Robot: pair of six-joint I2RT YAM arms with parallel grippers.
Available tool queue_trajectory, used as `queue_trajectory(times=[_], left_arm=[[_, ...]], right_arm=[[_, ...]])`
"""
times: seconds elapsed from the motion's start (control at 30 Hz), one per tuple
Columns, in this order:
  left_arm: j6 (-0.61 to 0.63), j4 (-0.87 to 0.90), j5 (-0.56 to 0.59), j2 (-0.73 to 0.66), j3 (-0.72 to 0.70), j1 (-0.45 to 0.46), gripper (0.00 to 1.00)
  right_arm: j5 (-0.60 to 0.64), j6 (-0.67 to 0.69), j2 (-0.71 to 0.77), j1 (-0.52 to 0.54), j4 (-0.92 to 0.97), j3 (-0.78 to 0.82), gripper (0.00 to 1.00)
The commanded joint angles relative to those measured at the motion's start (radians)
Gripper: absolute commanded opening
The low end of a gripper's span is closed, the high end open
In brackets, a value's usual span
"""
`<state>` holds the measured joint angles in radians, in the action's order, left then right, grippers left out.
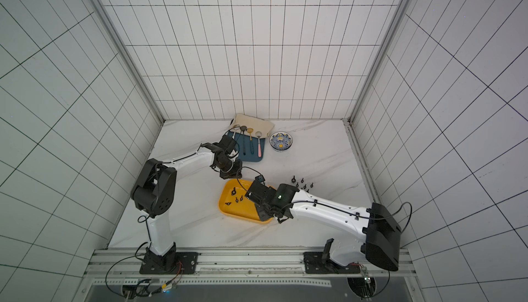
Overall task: Take out the wing nut from the storage box
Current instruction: Adjust the storage box at the center of the board.
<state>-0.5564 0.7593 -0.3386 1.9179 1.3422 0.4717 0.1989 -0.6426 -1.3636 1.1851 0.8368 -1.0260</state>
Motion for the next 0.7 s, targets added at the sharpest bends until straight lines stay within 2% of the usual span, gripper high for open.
queue_trajectory(times=[0.0, 0.1, 0.2, 0.37, 0.53, 0.67], left_arm=[[0.016, -0.012, 0.015, -0.049, -0.038, -0.020, 0.00], [0.013, -0.019, 0.027, -0.074, -0.072, -0.028, 0.00], [0.001, -0.021, 0.053, -0.096, -0.084, -0.039, 0.00], [-0.063, -0.032, 0.111, -0.166, -0.104, -0.071, 0.00], [-0.139, -0.076, 0.114, -0.338, -0.190, -0.163, 0.00], [-0.136, -0.066, 0.096, -0.456, -0.233, -0.216, 0.00]], right_arm=[[0.041, -0.048, 0.044, -0.033, 0.079, 0.053, 0.00], [-0.051, -0.027, 0.126, -0.026, 0.060, 0.088, 0.00], [-0.147, -0.008, 0.199, 0.069, 0.039, 0.133, 0.00], [-0.241, -0.069, 0.157, 0.174, 0.038, 0.198, 0.00], [-0.177, -0.091, 0.043, 0.203, -0.018, 0.186, 0.00], [-0.132, -0.098, -0.015, 0.182, -0.045, 0.156, 0.00]])
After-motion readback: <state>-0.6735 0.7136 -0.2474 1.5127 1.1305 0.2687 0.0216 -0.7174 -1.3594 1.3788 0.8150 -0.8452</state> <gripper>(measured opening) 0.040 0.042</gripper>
